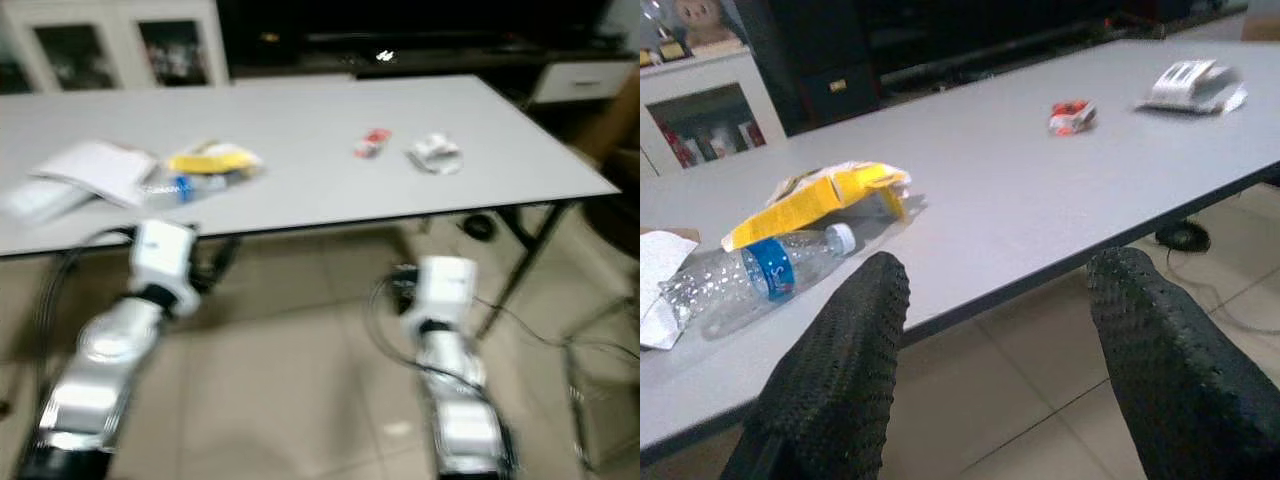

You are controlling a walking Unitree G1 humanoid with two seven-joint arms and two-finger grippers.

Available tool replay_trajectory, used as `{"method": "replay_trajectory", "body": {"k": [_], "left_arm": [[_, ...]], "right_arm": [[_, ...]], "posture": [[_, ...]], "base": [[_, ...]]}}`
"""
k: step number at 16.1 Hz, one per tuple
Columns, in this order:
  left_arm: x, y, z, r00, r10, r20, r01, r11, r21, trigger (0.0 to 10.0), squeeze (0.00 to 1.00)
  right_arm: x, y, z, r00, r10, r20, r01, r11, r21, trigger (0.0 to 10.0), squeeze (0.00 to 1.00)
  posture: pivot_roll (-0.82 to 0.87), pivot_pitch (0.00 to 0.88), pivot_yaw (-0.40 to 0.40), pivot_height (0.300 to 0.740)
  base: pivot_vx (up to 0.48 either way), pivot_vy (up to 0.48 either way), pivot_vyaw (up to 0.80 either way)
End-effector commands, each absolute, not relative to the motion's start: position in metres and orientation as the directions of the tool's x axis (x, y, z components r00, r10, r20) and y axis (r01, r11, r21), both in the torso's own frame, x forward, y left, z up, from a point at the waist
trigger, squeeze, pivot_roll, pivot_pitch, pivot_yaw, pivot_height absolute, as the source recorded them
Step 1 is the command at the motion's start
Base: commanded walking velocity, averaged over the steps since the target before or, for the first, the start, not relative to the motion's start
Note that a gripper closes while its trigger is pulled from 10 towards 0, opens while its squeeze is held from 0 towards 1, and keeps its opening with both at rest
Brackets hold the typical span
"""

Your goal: Picking trash to rubbish bin

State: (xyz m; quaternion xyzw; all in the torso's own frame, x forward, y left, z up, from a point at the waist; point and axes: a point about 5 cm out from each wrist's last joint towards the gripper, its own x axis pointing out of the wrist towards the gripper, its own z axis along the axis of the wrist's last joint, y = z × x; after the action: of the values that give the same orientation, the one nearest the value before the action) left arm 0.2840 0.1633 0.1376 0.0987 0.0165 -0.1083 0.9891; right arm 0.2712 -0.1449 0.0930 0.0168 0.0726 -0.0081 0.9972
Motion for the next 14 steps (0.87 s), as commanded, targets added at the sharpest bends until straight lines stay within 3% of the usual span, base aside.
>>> {"method": "replay_trajectory", "body": {"k": [1, 8, 14], "left_arm": [[0.285, 0.154, 0.139, 0.968, -0.244, -0.055, 0.25, 0.95, 0.187, 10.0, 0.0], [0.289, 0.157, 0.156, 0.972, -0.233, -0.004, 0.229, 0.953, 0.198, 10.0, 0.0], [0.289, 0.161, 0.169, 0.972, -0.233, 0.03, 0.221, 0.95, 0.222, 10.0, 0.0]], "right_arm": [[0.271, -0.157, 0.096, 0.99, -0.048, -0.135, 0.051, 0.998, 0.023, 10.0, 0.0], [0.283, -0.14, 0.129, 1.0, 0.026, 0.017, -0.027, 0.999, 0.044, 10.0, 0.0], [0.29, -0.145, 0.141, 0.998, 0.0, 0.065, -0.003, 0.999, 0.037, 10.0, 0.0]], "posture": [[-0.02, 0.0, 0.005, 0.74], [0.01, 0.0, -0.017, 0.74], [0.02, 0.0, -0.019, 0.74]], "base": [[0.371, 0.0, -0.69], [0.373, 0.0, 0.0], [0.374, 0.0, 0.0]]}}
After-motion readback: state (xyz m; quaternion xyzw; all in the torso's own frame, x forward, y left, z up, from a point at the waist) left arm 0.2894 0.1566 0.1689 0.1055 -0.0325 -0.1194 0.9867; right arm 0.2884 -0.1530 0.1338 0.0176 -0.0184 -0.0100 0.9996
